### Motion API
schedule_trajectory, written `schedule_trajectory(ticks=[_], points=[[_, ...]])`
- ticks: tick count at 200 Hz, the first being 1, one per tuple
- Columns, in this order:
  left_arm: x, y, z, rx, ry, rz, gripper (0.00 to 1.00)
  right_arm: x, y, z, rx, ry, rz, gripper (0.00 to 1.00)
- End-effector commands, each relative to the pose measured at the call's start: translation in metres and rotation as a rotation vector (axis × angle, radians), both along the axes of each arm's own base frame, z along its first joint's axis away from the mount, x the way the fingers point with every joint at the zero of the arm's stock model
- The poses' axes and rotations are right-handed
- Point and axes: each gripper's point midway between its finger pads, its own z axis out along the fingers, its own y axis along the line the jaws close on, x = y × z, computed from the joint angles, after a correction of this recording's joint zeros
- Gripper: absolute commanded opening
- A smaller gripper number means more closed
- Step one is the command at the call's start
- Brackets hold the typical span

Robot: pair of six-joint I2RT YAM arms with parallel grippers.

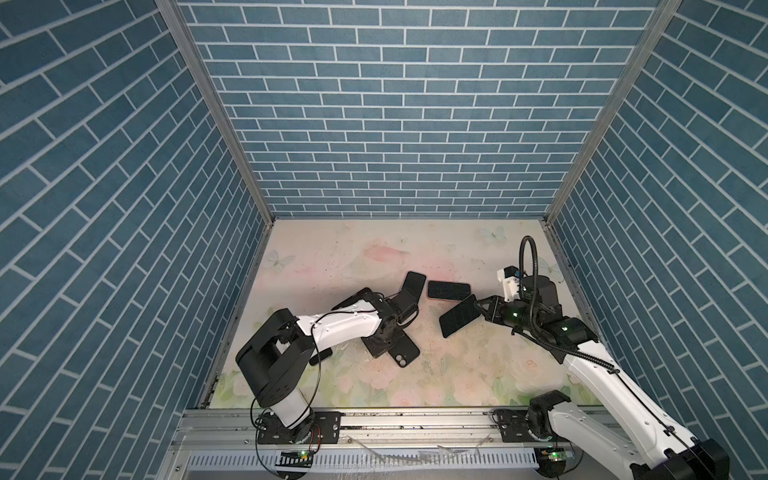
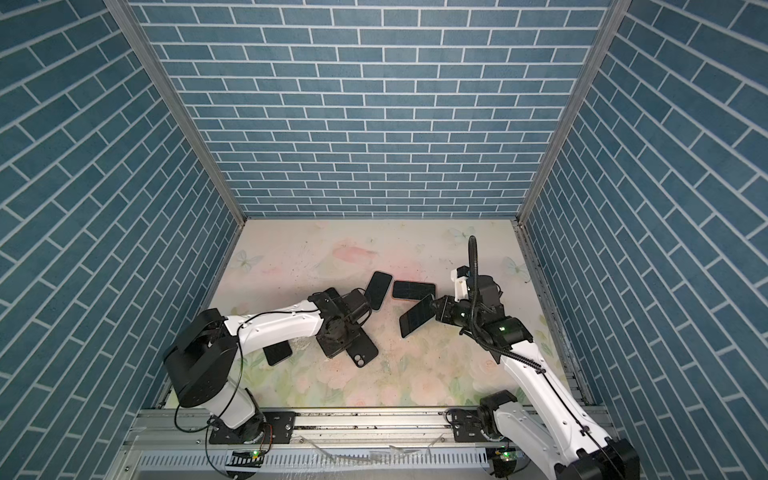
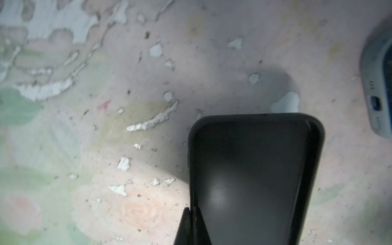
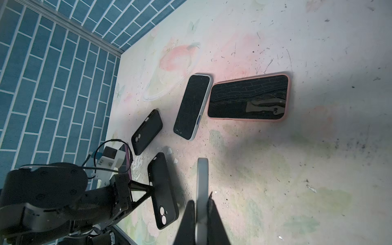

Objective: Put the phone into the phone case

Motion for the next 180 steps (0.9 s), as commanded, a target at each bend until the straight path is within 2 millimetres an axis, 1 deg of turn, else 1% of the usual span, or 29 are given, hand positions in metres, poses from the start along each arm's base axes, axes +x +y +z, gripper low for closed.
schedule_trajectory(ticks=[1,17,33,47,60,65,75,86,98,110,130,136,141,144,148,153,162,172,180], points=[[-0.012,0.002,-0.002,0.022,0.048,0.258,0.0,0.007,0.002,0.026,0.031,-0.102,0.011,0.0],[-0.021,0.002,-0.007,0.042,0.098,0.335,0.0,0.005,0.002,0.025,0.032,-0.1,0.015,0.0],[-0.027,-0.001,-0.012,0.038,0.126,0.386,0.0,0.004,0.002,0.024,0.032,-0.098,0.016,0.0],[-0.023,-0.006,-0.015,0.011,0.102,0.4,0.0,0.003,0.001,0.023,0.03,-0.098,0.017,0.0],[-0.016,-0.004,-0.01,0.015,0.053,0.381,0.0,0.003,0.001,0.023,0.029,-0.098,0.017,0.0],[-0.013,-0.001,-0.006,0.029,0.035,0.367,0.07,0.002,0.0,0.023,0.027,-0.097,0.017,0.0],[-0.009,0.005,0.004,0.071,0.011,0.317,0.27,0.002,0.0,0.023,0.029,-0.097,0.016,0.0],[-0.007,0.013,0.017,0.125,0.002,0.255,0.47,0.003,0.0,0.024,0.029,-0.098,0.016,0.0],[-0.005,0.018,0.029,0.168,0.004,0.141,0.61,0.003,0.0,0.024,0.028,-0.1,0.016,0.0],[0.0,0.018,0.038,0.186,0.02,-0.033,0.68,0.005,0.0,0.026,0.029,-0.102,0.016,0.0],[0.012,0.007,0.044,0.177,0.031,-0.441,0.7,0.007,0.001,0.026,0.029,-0.1,0.018,0.0],[0.014,0.008,0.048,0.199,0.03,-0.572,0.7,0.008,0.001,0.026,0.031,-0.101,0.018,0.0],[0.017,0.007,0.05,0.214,0.021,-0.677,0.69,0.008,0.001,0.026,0.031,-0.099,0.018,0.0],[0.018,0.006,0.052,0.219,0.02,-0.745,0.67,0.008,0.001,0.026,0.031,-0.1,0.019,0.0],[0.019,0.011,0.055,0.255,0.023,-0.807,0.66,0.009,0.001,0.027,0.031,-0.101,0.02,0.0],[0.02,0.02,0.058,0.309,0.03,-0.873,0.66,0.009,0.001,0.027,0.03,-0.099,0.021,0.0],[0.021,0.025,0.06,0.341,0.031,-1.009,0.65,0.009,0.001,0.027,0.03,-0.099,0.02,0.0],[0.024,0.039,0.064,0.421,0.037,-1.097,0.62,0.01,0.001,0.028,0.027,-0.098,0.019,0.0],[0.024,0.042,0.062,0.433,0.037,-1.169,0.59,0.01,0.001,0.028,0.026,-0.098,0.017,0.0]])
